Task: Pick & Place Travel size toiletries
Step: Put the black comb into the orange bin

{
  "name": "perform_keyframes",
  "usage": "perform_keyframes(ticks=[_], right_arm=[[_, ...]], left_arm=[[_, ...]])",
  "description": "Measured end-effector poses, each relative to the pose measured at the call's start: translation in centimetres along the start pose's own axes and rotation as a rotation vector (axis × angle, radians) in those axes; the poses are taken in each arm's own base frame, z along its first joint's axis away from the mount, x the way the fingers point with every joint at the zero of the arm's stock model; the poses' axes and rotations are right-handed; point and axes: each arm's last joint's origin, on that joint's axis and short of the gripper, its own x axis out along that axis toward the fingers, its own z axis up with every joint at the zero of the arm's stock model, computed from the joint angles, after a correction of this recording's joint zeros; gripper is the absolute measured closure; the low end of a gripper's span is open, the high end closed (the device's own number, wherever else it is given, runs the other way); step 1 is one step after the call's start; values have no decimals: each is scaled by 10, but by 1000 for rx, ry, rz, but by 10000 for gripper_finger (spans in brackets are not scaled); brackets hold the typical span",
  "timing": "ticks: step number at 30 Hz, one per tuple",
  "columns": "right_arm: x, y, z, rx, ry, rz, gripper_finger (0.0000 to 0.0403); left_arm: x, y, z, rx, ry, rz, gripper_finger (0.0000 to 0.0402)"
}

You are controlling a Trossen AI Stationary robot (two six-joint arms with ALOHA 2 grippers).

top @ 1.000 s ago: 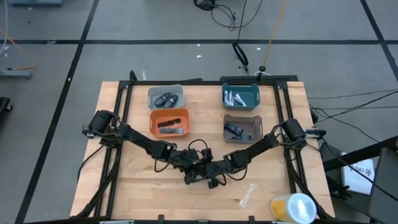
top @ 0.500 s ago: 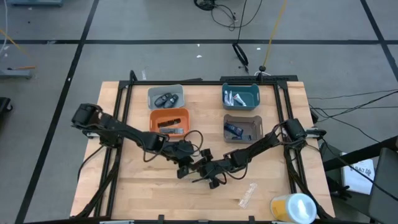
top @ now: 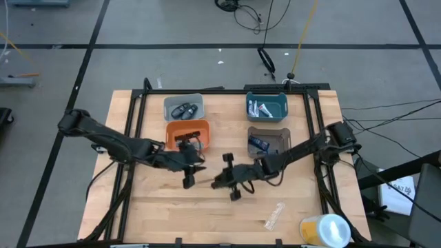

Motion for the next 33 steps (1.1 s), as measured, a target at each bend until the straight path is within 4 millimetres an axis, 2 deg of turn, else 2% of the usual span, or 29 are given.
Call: perform_keyframes(ticks=[3,6,11,16,19,26,29,33], right_arm=[[-1,-15,0,21,13,-28,401],[1,-25,-3,33,28,-40,402],[3,-43,-4,85,0,-21,402],[4,-53,-8,98,21,-47,401],[4,-62,-10,96,29,-61,401],[5,-88,-13,124,9,-123,400],[5,-91,-10,122,-27,-134,400],[5,-91,-6,99,-72,-140,400]], left_arm=[[-21,1,2,28,-32,46,280],[-32,2,-1,48,-15,47,280],[-32,2,-5,138,22,59,279],[-27,5,-10,181,46,166,272],[-27,10,-11,172,65,208,243],[-26,10,-11,220,85,175,141],[-20,11,-12,242,102,188,121],[-10,16,-14,258,134,220,122]])
